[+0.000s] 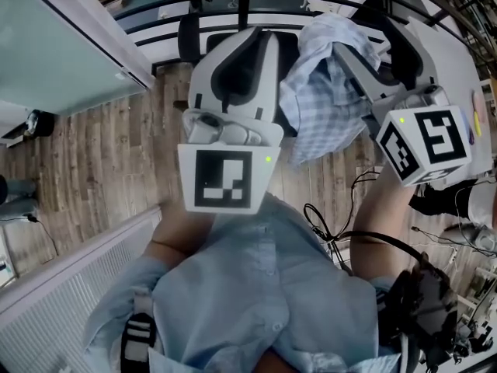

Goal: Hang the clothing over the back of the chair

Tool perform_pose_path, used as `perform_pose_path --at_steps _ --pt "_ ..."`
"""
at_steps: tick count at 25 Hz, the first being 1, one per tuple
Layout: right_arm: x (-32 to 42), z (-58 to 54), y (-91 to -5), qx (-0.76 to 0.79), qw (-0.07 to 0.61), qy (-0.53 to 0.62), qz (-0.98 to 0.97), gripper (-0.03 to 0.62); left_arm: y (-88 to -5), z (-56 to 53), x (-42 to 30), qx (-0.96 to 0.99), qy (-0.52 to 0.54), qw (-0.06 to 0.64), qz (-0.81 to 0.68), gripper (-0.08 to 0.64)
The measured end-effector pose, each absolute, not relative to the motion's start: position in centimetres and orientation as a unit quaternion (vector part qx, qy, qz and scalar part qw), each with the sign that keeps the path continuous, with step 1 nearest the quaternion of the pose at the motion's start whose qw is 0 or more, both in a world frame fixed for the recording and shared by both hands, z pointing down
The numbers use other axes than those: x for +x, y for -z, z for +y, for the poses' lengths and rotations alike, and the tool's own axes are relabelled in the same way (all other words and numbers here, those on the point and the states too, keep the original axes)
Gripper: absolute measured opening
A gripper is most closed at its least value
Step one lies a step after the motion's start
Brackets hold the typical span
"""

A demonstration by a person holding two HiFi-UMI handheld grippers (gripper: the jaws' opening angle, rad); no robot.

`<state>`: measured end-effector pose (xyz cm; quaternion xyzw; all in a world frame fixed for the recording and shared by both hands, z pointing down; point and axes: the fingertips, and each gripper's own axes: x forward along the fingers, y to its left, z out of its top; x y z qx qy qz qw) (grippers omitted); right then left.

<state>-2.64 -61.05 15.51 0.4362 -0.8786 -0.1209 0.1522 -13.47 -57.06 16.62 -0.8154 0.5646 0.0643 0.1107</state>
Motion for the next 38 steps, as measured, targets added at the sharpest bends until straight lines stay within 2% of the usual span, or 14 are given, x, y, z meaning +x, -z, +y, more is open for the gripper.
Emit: perform_pose_path --at_steps 3,5,10,24,26,29,31,38 --pt "-2.8 -60.5 -17.5 0.421 0.225 0.142 -0.867 0.348 -16.7 -56.3 -13.2 -0.813 -0.065 0.115 0.567 0.029" --pt "-3.1 -59.7 -17.8 0.409 0.232 0.147 -0.87 0.348 -16.8 -55.8 -13.1 -0.813 -0.066 0.114 0.567 0.029" --pt "-2.0 -58.2 -15.8 0.416 0.13 0.114 -0.892 0.348 -16.9 -55.1 -13.0 -0.813 -0.066 0.11 0.567 0.029" --pt "2.9 -52.3 -18.4 0.445 0.034 0.07 -0.892 0.343 -18.4 -50.5 -9.5 -0.794 -0.054 0.105 0.596 0.029" --pt "3.2 -50.8 -18.4 0.447 0.015 0.075 -0.891 0.304 -18.5 -49.2 -8.7 -0.793 -0.051 0.107 0.598 0.029" --pt "2.5 -48.5 -18.2 0.435 -0.029 0.083 -0.896 0.137 -18.7 -47.7 -8.0 -0.789 -0.05 0.112 0.603 0.029" --pt "1.9 -47.3 -18.0 0.439 -0.047 0.095 -0.892 0.063 -18.7 -47.0 -7.5 -0.788 -0.054 0.112 0.603 0.029" --pt "1.6 -44.9 -17.1 0.477 -0.079 0.123 -0.866 0.019 -17.9 -44.7 -6.4 -0.786 -0.072 0.129 0.601 0.029"
